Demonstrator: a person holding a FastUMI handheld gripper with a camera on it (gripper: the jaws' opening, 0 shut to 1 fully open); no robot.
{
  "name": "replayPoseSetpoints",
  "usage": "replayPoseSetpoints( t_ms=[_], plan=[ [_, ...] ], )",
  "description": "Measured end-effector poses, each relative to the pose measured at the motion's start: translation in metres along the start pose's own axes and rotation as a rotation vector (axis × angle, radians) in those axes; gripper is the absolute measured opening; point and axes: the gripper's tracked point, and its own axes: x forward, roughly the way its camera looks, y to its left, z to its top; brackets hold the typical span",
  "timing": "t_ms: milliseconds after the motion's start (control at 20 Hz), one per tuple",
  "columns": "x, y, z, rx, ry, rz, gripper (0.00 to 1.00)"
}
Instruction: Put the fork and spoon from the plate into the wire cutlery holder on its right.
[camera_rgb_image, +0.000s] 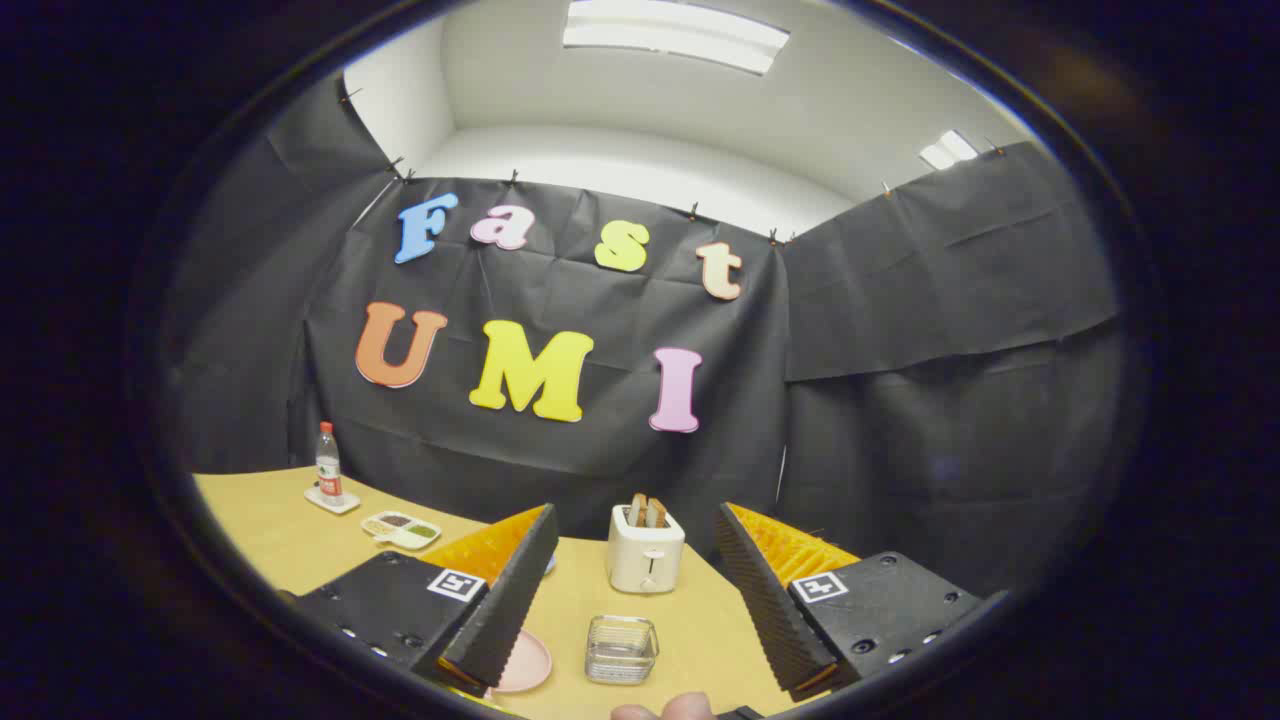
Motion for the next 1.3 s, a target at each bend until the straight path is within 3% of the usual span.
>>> replayPoseSetpoints(
  t_ms=[450, 1300],
  plan=[
    [0.011, 0.019, -0.023, 0.046, 0.067, 0.094, 0.95],
    [0.039, -0.011, -0.032, 0.127, 0.148, 0.178, 0.95]
  ],
)
